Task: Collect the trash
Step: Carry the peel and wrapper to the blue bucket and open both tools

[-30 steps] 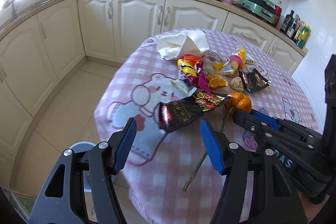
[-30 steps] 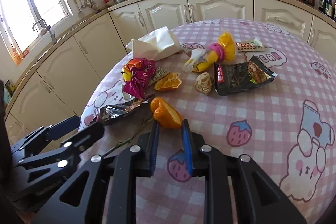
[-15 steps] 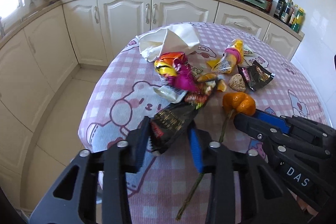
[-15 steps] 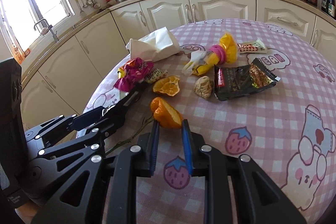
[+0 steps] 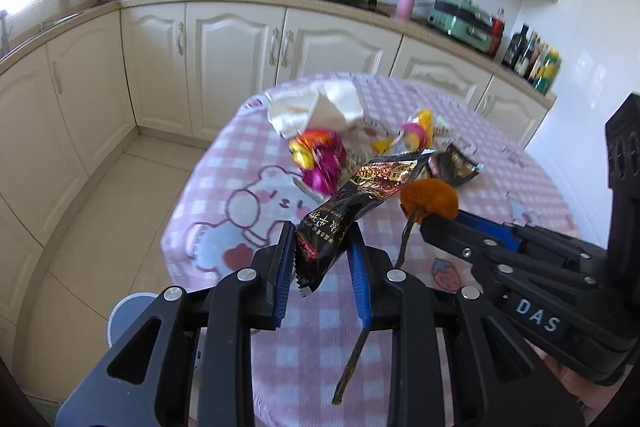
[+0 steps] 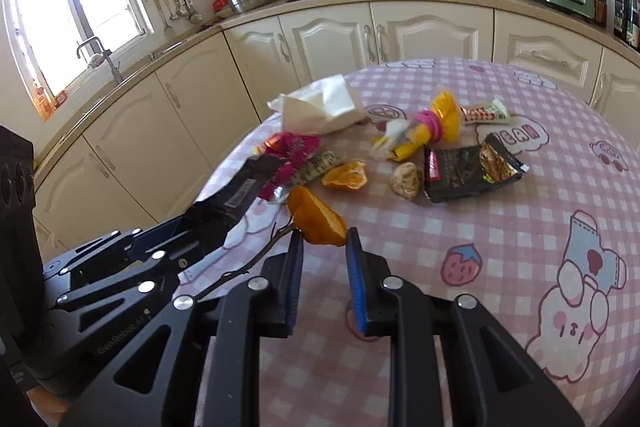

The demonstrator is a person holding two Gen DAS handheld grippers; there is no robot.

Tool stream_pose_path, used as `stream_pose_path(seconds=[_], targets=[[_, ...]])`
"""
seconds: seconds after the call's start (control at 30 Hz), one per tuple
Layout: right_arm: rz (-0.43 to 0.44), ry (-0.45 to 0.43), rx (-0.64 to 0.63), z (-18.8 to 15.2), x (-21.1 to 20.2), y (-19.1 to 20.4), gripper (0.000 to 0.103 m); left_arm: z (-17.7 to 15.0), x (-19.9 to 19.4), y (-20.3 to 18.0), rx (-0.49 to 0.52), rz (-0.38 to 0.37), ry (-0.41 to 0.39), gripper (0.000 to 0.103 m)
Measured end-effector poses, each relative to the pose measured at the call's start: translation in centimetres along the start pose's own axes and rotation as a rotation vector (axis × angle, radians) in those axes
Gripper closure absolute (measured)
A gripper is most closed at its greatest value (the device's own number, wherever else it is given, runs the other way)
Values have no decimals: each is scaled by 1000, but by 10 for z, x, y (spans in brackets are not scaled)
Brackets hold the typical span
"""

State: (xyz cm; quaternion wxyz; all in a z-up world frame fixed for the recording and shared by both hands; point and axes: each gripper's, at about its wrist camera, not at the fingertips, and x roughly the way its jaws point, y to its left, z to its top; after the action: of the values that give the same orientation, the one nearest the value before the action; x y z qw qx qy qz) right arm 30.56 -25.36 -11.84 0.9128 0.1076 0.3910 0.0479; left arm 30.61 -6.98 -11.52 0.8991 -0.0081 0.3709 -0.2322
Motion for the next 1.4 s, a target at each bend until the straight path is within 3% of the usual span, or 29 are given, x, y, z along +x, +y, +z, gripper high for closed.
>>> stream_pose_path(seconds=[0.23,0.5,0.7,0.97,1.07,1.17,1.4], targets=[[44,-24,-65,5,-6,46,82,-4,-45,35,-65,53,-78,79],[154,19,-177,4,23,131,82,-25,-88,111,-192,195,-126,79],[233,91,-256,-3,69,198,82,-42,-93,170,-302,294,-111,79],[297,143,-307,-12,122,261,80,-53,-87,222,-392,363,-100,79],[302,133,-314,-11,137,277,77,-54,-82,236,-416,376,-97,78],[298,138,-316,-11,151,283,65,-59,-80,247,-429,391,-91,78],[274,145,-297,-13,159,279,62,-63,-69,255,-444,387,-70,78]])
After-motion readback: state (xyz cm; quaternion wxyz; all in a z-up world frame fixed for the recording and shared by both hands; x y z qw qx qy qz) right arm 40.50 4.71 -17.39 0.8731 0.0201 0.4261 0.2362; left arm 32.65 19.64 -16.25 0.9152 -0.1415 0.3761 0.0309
